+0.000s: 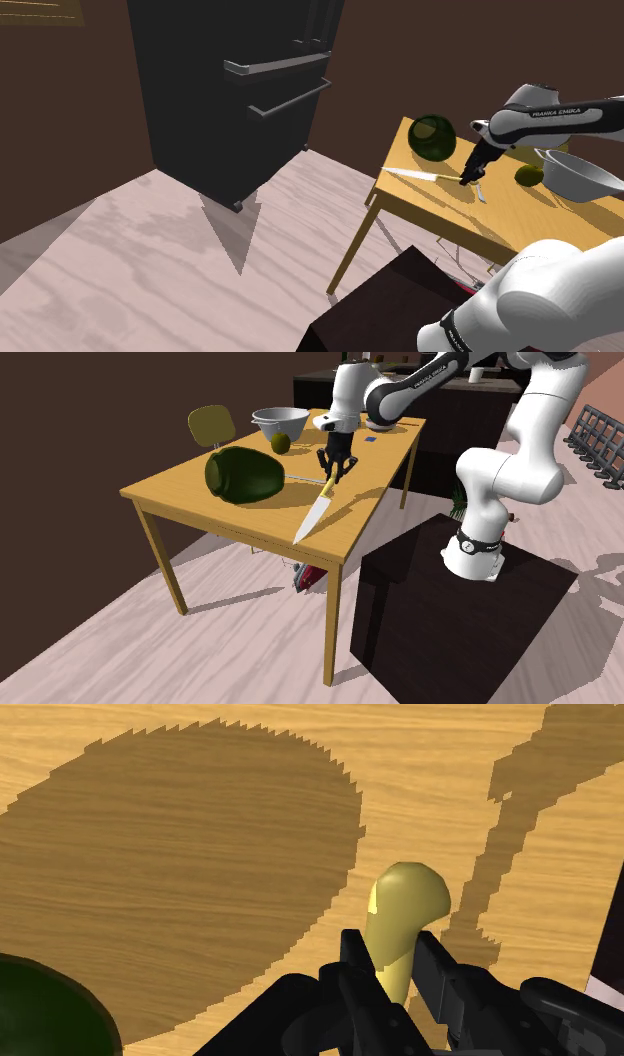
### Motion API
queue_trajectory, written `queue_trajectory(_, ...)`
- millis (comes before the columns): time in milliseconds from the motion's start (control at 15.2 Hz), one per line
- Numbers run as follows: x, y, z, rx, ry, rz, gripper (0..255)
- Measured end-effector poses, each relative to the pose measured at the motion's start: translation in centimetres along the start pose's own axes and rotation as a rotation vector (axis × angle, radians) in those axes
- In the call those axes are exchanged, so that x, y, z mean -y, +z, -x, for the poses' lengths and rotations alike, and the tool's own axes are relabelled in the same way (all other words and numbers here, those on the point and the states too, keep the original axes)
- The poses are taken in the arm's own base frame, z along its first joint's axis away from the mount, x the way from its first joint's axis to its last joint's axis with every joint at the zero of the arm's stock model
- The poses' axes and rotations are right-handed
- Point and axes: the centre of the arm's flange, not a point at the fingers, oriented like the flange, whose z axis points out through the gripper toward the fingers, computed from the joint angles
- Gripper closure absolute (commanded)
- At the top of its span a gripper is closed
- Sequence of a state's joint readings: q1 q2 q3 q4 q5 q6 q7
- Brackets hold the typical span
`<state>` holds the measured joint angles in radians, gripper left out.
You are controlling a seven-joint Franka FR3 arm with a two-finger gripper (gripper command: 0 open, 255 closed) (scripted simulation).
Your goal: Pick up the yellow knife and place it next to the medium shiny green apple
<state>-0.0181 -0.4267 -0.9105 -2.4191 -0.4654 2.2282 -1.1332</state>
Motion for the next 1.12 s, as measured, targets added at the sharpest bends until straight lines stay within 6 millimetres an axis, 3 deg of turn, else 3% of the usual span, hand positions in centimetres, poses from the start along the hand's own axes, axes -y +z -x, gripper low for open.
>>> queue_trajectory(1122,-1.1,-8.9,0.2,0.0,0.0,0.0,255)
